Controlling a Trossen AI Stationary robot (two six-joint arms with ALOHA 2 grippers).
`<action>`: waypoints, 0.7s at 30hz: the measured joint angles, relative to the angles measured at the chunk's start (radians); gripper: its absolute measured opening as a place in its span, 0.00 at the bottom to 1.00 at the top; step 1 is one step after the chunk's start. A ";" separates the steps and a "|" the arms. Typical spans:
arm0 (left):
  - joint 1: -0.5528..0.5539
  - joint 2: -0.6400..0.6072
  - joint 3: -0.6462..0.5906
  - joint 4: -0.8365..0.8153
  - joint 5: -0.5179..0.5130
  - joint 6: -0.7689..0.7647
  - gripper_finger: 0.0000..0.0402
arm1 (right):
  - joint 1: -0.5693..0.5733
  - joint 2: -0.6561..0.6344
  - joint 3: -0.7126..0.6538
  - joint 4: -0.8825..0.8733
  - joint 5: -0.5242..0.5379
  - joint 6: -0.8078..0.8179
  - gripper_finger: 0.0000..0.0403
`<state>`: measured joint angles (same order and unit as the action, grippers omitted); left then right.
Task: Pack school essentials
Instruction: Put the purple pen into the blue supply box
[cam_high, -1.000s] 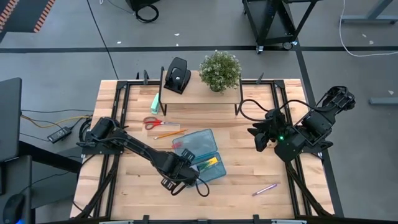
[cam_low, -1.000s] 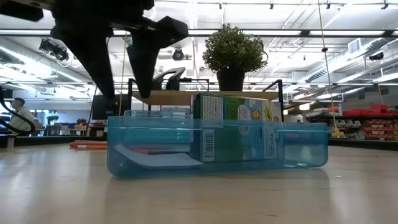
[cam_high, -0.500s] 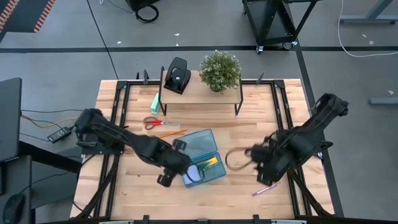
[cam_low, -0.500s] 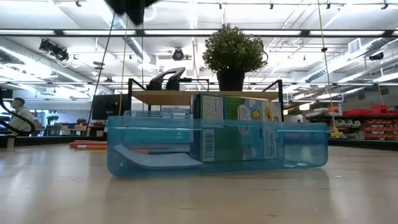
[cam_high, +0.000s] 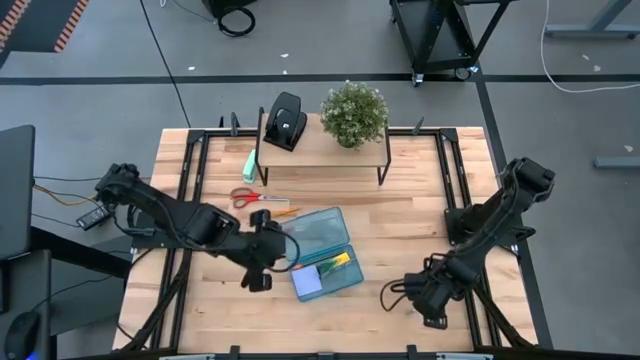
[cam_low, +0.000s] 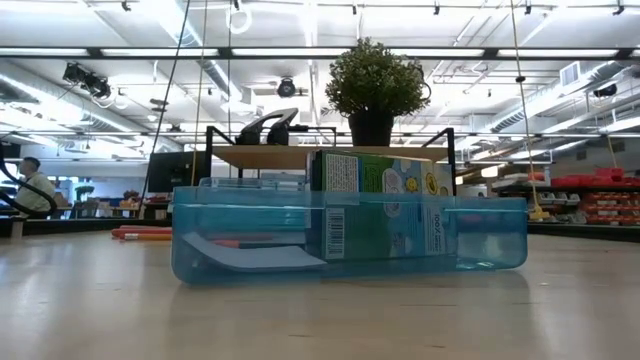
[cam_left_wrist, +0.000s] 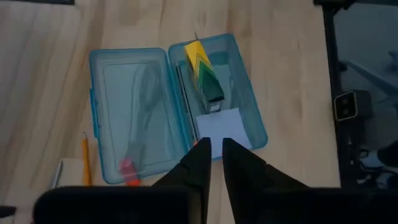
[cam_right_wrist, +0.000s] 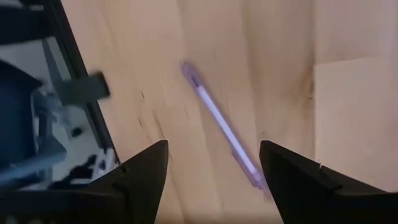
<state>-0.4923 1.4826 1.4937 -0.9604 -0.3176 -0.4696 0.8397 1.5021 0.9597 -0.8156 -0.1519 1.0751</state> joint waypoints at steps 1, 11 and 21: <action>-0.012 0.000 0.000 0.000 -0.003 -0.016 0.11 | 0.010 0.000 -0.013 0.017 0.000 -0.006 0.65; -0.106 0.000 0.000 0.019 -0.032 -0.111 0.08 | 0.087 0.029 -0.033 0.027 0.036 -0.117 0.63; -0.153 0.000 0.000 0.075 -0.056 -0.260 0.07 | 0.086 0.152 -0.033 0.030 0.041 -0.186 0.58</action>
<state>-0.6452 1.4827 1.4933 -0.8849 -0.3739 -0.7295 0.9253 1.6544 0.9264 -0.7856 -0.1114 0.8891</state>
